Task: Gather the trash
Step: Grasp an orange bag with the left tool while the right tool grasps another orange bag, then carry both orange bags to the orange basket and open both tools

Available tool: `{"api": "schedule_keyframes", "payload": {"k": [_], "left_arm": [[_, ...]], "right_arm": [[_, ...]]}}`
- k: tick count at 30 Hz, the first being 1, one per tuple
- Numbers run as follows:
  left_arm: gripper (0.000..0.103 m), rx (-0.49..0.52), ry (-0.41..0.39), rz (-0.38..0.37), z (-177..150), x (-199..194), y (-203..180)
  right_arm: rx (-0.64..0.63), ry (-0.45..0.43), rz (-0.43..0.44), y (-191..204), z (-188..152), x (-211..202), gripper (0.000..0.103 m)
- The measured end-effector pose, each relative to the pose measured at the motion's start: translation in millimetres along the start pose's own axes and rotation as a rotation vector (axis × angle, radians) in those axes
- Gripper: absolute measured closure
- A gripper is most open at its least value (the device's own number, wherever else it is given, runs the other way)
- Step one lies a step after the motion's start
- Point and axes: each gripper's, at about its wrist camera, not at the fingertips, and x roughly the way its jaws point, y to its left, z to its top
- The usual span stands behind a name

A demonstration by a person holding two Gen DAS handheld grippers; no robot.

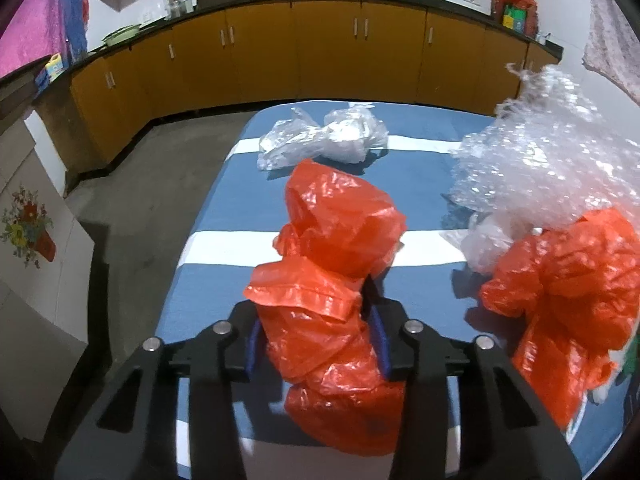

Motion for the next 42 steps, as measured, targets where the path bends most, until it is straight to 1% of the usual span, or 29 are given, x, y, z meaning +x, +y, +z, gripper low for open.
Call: {"api": "schedule_keyframes", "payload": {"k": [4,10,14,17,21,25,26,28,30,35,38,42], "left_arm": [[0.065,0.015,-0.028,-0.020,-5,-13,-3],[0.065,0.005,-0.069,-0.064,-10,-44,-4],[0.065,0.007,-0.119,-0.104,-14,-80,-8],[0.065,0.029,-0.160,-0.133,-13,-108,-17],[0.065,0.091,-0.222,-0.200,-10,-152,-46],[0.065,0.150,-0.252,-0.288,-7,-182,-89],[0.065,0.168,-0.256,-0.320,-6,-187,-103],[0.065,0.196,-0.257,-0.363,-4,-193,-126],[0.065,0.234,-0.252,-0.426,-3,-198,-158],[0.065,0.327,-0.234,-0.532,-5,-196,-234],[0.065,0.379,-0.206,-0.607,-8,-190,-290],[0.065,0.431,-0.163,-0.668,-11,-171,-346]], "right_arm": [[0.006,-0.027,-0.019,-4,-2,-13,0.058],[-0.008,-0.063,-0.074,-12,-3,-32,0.058],[-0.006,-0.094,-0.113,-20,-3,-49,0.058],[0.006,-0.117,-0.139,-30,-4,-61,0.058],[0.041,-0.142,-0.197,-51,-3,-80,0.058],[0.093,-0.164,-0.262,-78,-1,-98,0.058],[0.109,-0.170,-0.281,-87,0,-103,0.058],[0.135,-0.179,-0.308,-99,2,-110,0.058],[0.166,-0.187,-0.337,-114,4,-115,0.058],[0.223,-0.199,-0.390,-140,9,-123,0.058],[0.255,-0.209,-0.408,-152,14,-125,0.059],[0.286,-0.226,-0.428,-169,17,-126,0.059]]}}
